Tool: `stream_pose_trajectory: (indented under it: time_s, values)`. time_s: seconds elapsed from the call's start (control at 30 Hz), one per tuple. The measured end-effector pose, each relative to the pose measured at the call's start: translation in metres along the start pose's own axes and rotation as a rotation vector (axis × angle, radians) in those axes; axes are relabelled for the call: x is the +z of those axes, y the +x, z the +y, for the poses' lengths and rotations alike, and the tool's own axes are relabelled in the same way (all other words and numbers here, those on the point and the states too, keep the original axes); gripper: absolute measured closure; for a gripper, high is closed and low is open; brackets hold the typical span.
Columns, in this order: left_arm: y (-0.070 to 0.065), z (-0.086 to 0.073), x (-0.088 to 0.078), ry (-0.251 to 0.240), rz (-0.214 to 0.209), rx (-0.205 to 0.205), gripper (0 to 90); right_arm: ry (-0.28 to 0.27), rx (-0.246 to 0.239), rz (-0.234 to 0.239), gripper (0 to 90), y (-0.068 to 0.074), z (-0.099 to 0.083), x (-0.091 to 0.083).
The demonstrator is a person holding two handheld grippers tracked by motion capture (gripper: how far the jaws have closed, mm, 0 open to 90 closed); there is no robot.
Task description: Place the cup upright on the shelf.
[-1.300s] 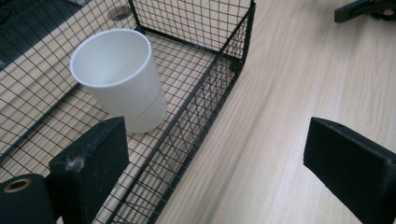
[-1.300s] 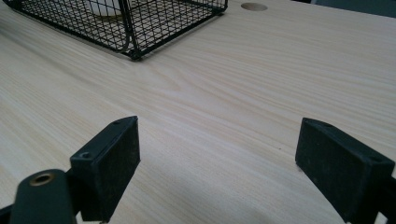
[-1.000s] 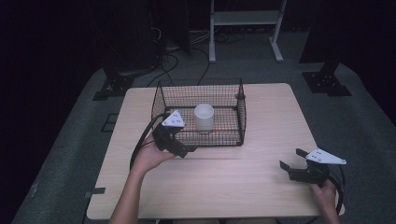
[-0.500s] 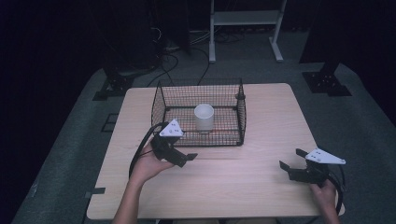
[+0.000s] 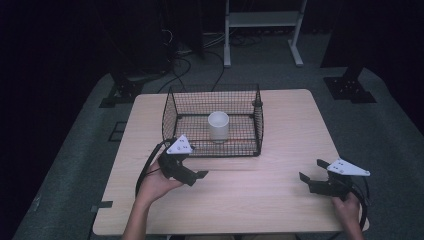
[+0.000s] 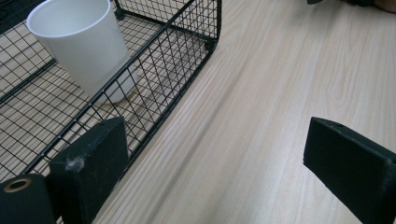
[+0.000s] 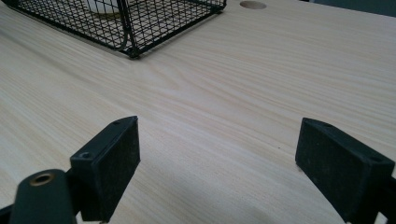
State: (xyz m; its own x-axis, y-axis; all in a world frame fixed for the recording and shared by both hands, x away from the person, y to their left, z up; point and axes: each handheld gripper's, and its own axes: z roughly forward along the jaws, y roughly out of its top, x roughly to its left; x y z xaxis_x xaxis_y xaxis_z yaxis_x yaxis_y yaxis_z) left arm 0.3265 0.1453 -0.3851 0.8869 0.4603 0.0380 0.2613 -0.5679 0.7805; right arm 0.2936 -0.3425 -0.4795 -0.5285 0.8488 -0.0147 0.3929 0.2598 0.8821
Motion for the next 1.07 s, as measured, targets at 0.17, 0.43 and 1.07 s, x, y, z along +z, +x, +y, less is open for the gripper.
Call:
stream_pose_trajectory:
  time_s: [0.17,0.43,1.07]
  values:
    - [-0.002,-0.005,-0.003,0.001,0.009,-0.001,6.0,0.0,0.0,0.0,13.1,0.0,0.0,0.0]
    - [-0.008,-0.009,-0.005,0.006,0.018,0.008,6.0,-0.001,-0.001,-0.001,13.1,0.0,0.0,0.0]
    - [-0.024,-0.039,-0.007,-0.038,0.034,-0.048,6.0,-0.002,0.007,-0.005,13.1,0.0,0.0,0.0]
